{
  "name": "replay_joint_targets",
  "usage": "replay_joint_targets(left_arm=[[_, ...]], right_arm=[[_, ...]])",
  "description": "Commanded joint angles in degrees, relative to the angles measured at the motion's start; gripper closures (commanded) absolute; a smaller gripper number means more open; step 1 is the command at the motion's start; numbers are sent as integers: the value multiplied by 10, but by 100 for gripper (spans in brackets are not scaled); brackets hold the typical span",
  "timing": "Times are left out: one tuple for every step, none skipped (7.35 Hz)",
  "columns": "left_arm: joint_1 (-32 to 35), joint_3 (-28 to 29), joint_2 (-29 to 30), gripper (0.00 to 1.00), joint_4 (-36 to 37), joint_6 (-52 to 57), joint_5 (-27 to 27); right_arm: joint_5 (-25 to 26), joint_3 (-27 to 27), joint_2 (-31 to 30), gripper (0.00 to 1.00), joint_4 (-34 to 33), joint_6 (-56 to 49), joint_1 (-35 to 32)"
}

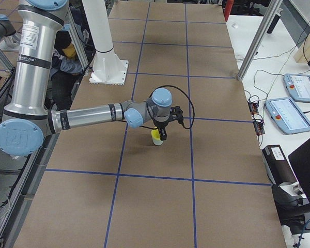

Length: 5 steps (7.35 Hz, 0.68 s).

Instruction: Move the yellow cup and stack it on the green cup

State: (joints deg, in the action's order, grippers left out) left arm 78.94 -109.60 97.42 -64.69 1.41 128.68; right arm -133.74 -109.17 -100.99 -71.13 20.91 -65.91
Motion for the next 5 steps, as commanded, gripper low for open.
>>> replay_joint_targets(left_arm=[[1,3,-5,0,-1,1,0],[2,-1,-14,0,-8,1,1],[4,4,-27,0,-26,13,1],[25,13,-34,0,-30,58,1],[55,37,-35,0,-29,102,1]], right_arm=[[2,32,39,0,-21,3,-53],[1,31,48,0,-65,-6,-100],[2,35,66,0,-107,-37,-128],[3,41,81,0,-169,-120,-162],[7,41,106,0,-240,-178,-209]])
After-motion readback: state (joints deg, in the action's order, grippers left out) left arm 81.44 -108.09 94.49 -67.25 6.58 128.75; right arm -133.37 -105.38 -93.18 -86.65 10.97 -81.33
